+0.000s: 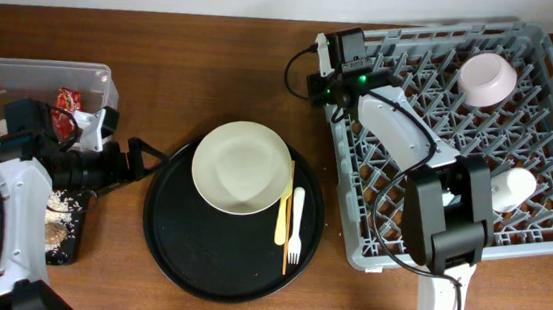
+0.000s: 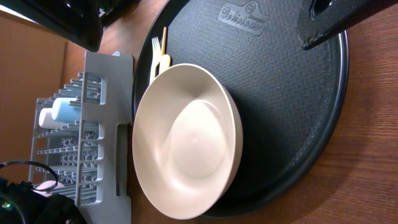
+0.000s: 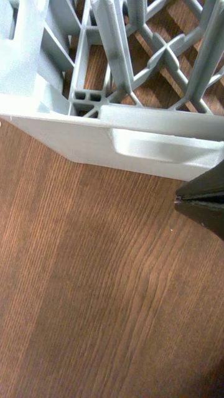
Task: Sort waste into correct bins and load items into the dishwasher rack
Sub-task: 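Reach right gripper to the cream plate rim on the tray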
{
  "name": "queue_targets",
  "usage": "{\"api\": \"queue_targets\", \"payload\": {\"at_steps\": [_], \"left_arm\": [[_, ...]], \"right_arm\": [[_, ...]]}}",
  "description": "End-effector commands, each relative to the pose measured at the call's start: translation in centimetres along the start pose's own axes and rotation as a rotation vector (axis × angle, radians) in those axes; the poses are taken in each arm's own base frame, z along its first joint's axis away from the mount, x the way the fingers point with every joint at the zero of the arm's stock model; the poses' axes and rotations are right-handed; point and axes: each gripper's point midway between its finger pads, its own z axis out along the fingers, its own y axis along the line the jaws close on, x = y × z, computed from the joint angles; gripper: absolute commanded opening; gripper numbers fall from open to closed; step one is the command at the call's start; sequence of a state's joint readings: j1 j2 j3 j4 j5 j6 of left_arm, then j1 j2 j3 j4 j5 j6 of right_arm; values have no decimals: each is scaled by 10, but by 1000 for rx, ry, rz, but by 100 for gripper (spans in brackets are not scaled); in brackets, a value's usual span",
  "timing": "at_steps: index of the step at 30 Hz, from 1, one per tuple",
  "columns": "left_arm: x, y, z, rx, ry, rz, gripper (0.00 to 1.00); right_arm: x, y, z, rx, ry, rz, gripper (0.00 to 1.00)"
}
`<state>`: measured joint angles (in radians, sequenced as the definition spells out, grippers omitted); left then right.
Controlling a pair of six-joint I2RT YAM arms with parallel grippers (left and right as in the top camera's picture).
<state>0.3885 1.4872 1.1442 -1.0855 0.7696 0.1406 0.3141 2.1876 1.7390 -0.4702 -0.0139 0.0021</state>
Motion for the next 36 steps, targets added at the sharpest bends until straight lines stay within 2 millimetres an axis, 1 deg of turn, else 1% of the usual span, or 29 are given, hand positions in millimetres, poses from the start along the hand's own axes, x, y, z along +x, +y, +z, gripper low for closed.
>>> {"api": "queue_targets", "payload": {"at_steps": [1, 2, 4, 5, 7, 10, 11, 13, 14, 15, 16, 17, 19, 20, 21, 22, 23, 24, 26, 27, 30, 32, 36], "left_arm": [[-4, -1, -3, 4, -10, 5, 100], [-4, -1, -3, 4, -10, 5, 100], [-4, -1, -3, 4, -10, 5, 99], [-4, -1, -3, 4, -10, 5, 99], [-4, -1, -3, 4, -10, 5, 100], [-4, -1, -3, 4, -10, 5, 100], [-4, -1, -3, 4, -10, 5, 99], [-4, -1, -3, 4, -10, 5, 99], [-4, -1, -3, 4, -10, 5, 99], [-4, -1, -3, 4, -10, 5, 99], [-4, -1, -3, 4, -10, 5, 100], [-4, -1, -3, 4, -10, 5, 99], [-4, -1, -3, 4, -10, 5, 99], [-4, -1, -3, 4, -10, 5, 99], [-4, -1, -3, 4, -10, 5, 99], [-4, -1, -3, 4, -10, 5, 100], [-4, -1, -3, 4, -10, 5, 99], [-4, -1, -3, 4, -10, 5, 100], [-4, -1, -3, 4, -10, 5, 99], [-4, -1, -3, 4, -10, 5, 99], [-4, -1, -3, 4, -10, 5, 99], [-4, -1, -3, 4, -10, 5, 99], [-4, -1, -3, 4, -10, 5, 100]], "right_arm": [[5, -21, 10, 66, 16, 10, 4], [4, -25, 10, 91, 12, 16, 4], [4, -40, 7, 180, 8, 51, 4], [4, -43, 7, 195, 8, 51, 4], [4, -46, 6, 213, 8, 51, 4], [4, -45, 6, 210, 7, 51, 4], [4, -42, 7, 195, 8, 49, 4], [-1, -27, 3, 104, 0, 51, 5], [-12, -7, -8, -11, -25, 50, 6], [-19, 22, -28, -180, -30, 58, 11], [-14, 50, -48, -335, 14, 105, 14], [4, 71, -59, -432, 105, 134, 18], [37, 94, -66, -486, 249, 144, 20], [46, 103, -67, -493, 281, 126, 23], [52, 116, -67, -497, 296, 80, 29], [56, 119, -62, -444, 299, 46, 38], [59, 116, -56, -345, 297, 2, 54], [61, 111, -52, -230, 289, -46, 63], [64, 114, -49, -164, 284, -87, 63], [68, 119, -46, -133, 290, -116, 63], [76, 125, -40, -134, 309, -128, 63], [83, 124, -35, -131, 331, -129, 61], [89, 130, -35, -167, 352, -123, 52]]}}
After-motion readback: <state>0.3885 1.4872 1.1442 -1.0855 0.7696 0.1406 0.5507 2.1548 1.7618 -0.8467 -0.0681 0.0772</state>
